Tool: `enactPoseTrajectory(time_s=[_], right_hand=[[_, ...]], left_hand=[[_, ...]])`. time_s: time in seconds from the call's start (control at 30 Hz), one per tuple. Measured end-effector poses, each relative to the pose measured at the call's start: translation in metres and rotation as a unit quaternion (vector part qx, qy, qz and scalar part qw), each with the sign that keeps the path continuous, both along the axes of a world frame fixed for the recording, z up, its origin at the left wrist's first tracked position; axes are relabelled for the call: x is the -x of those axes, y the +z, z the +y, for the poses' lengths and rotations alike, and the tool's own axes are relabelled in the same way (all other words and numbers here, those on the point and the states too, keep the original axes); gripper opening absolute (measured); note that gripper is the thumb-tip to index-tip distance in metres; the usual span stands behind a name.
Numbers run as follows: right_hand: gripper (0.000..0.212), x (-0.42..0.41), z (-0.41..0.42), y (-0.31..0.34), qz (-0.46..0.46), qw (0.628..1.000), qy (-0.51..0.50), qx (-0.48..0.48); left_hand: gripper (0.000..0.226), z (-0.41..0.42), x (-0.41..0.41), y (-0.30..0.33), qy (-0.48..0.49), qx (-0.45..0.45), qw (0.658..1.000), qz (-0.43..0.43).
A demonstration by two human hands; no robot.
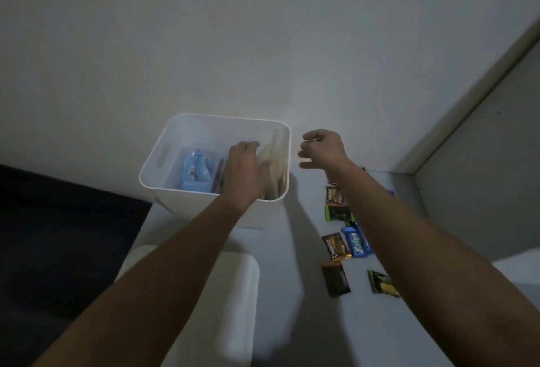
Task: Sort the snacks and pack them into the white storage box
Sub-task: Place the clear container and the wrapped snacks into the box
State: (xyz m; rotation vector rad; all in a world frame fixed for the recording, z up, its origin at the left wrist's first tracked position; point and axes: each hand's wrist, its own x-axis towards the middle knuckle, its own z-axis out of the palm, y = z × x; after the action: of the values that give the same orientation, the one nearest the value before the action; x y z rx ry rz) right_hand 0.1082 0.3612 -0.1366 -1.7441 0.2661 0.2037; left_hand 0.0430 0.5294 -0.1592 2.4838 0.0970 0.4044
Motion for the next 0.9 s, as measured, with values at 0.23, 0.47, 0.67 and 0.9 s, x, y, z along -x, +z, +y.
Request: enactPoseTrajectory(time_s=[0.23,0.47,0.67,0.9], right_hand=[[0.022,0.047,-0.133,-0.04,0.034,0.979,0.017,0.201],[0.123,0.119,-0.206,-0.104,0.091,0.878,0.206,0.422],[0.148,0.143,-0.236,-0.181,0.082,0.798,0.302,0.515],[0.128,0.112,-0.248,-0.198,0.0,0.79,0.288,0.542]], left_hand=[[0.051,-0.11,0.044,-0.051,-0.284,-0.138,0.944,-0.098],[0.12,-0.148,0.085,-0.15,-0.33,-0.249,0.894,0.172],[0.123,-0.165,0.092,-0.2,-0.321,-0.229,0.901,0.18],[0.094,-0.189,0.066,-0.214,-0.305,-0.203,0.928,0.073]])
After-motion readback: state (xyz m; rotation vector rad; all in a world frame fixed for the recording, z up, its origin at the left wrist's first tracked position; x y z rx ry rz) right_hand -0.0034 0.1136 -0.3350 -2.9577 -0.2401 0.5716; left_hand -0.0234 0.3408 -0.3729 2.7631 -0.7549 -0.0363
